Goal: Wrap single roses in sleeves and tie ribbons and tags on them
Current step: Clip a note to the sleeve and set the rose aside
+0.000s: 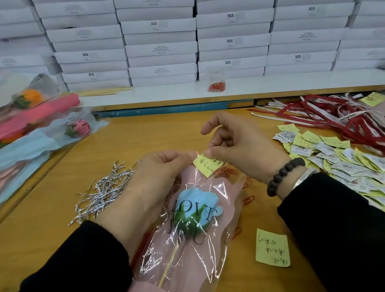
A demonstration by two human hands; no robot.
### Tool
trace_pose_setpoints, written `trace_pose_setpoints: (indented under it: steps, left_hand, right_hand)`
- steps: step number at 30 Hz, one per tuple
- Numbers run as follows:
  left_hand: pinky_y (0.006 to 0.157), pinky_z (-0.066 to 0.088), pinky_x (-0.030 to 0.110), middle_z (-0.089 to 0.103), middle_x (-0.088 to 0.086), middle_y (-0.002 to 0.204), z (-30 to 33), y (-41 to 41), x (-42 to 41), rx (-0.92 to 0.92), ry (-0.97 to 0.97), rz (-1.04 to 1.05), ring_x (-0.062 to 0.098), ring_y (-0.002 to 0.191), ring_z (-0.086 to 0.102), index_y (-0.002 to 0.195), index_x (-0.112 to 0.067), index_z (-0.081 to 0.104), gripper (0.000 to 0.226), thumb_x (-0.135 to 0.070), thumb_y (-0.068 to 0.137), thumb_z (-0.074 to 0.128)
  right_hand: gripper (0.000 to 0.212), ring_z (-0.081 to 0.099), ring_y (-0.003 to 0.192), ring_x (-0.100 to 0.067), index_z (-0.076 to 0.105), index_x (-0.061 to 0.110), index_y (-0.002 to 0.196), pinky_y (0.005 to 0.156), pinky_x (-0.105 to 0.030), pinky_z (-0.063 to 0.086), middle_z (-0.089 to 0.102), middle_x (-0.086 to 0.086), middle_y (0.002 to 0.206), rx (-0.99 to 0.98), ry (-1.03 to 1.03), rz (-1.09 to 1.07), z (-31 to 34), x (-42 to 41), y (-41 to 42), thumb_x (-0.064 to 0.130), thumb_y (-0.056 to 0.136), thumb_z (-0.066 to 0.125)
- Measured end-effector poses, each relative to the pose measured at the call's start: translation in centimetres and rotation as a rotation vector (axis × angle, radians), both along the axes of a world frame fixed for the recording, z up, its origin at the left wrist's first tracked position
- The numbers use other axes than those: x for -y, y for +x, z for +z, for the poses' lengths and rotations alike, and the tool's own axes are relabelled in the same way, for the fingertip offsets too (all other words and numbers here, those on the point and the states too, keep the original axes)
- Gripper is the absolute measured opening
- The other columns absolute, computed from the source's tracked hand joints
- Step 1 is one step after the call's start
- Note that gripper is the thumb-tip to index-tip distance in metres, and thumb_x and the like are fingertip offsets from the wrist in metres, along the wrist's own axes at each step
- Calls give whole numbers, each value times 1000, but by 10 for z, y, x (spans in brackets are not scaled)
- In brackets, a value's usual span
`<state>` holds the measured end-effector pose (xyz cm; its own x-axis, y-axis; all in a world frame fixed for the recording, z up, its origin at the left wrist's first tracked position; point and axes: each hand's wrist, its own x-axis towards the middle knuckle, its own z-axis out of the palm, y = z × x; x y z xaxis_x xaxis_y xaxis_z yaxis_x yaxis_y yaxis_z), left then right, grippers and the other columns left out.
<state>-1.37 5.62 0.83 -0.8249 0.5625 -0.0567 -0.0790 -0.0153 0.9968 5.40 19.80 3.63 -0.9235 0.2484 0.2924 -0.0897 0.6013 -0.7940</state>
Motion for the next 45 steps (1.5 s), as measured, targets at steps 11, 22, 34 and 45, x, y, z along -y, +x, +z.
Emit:
trace_pose_setpoints:
  steps: [11,22,34,45]
  left_hand:
    - [55,35,28,58,28,77,2,3,0,-13,-10,39,33,69,45,74,-2,67,13,-11,83,65]
    - [43,45,19,66,12,64,2,1,-2,35,3,64,16,49,56,76,-1,68,26,-22,89,60]
    - [64,40,36,59,41,99,6,7,2,2,-9,57,35,76,49,91,9,65,28,-17,80,67]
    - [48,50,22,68,14,65,4,3,1,18,20,40,17,49,59,81,3,67,15,-11,83,64]
  right_hand:
    - [22,56,64,-5,62,19,96,61,-17,49,60,2,77,45,-129,30,5,-4,2,4,81,68]
    - [13,70,59,-14,56,5,84,50,-19,54,67,-9,78,157,-255,5,4,-3,4,-2,80,66]
    - [10,65,51,-13,58,8,79,53,-28,57,67,-9,67,164,-193,-74,1,9,0,7,84,66]
    - [7,55,44,-1,64,11,76,44,-12,43,62,5,53,238,-398,13,-5,4,1,11,83,67]
